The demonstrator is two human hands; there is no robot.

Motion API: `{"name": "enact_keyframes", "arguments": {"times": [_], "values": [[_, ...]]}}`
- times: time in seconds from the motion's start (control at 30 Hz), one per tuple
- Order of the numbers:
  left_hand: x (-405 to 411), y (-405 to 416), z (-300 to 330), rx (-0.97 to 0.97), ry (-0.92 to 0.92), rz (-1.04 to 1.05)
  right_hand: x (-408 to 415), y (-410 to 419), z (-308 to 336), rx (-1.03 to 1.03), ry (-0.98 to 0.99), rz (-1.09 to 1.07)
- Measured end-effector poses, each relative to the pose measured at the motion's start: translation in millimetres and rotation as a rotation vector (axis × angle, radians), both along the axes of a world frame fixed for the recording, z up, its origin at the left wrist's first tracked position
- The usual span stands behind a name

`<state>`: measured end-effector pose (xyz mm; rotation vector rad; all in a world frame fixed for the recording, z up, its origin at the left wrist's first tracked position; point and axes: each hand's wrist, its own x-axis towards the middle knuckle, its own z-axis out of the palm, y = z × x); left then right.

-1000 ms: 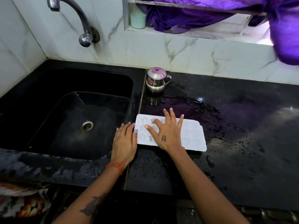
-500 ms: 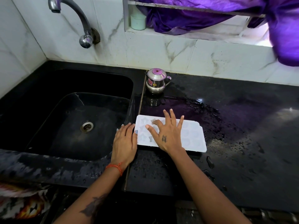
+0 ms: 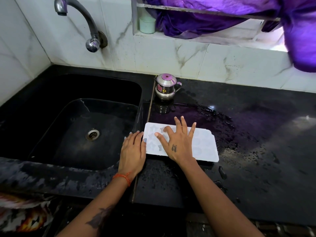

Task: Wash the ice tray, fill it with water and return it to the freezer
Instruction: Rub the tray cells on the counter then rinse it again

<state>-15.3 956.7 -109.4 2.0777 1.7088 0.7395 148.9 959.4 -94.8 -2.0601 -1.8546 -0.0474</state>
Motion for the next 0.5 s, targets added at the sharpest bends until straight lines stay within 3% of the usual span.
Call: {"name": "enact_keyframes", "arguments": {"times": [0.23, 0.5], "values": [[1, 1, 0, 0.005, 0.005, 0.002, -8, 8, 7, 0.046, 0.097, -0.013], [0, 1, -1, -0.001, -0.024, 0.003, -28, 18, 4, 0.031, 0.047, 0.054]]}}
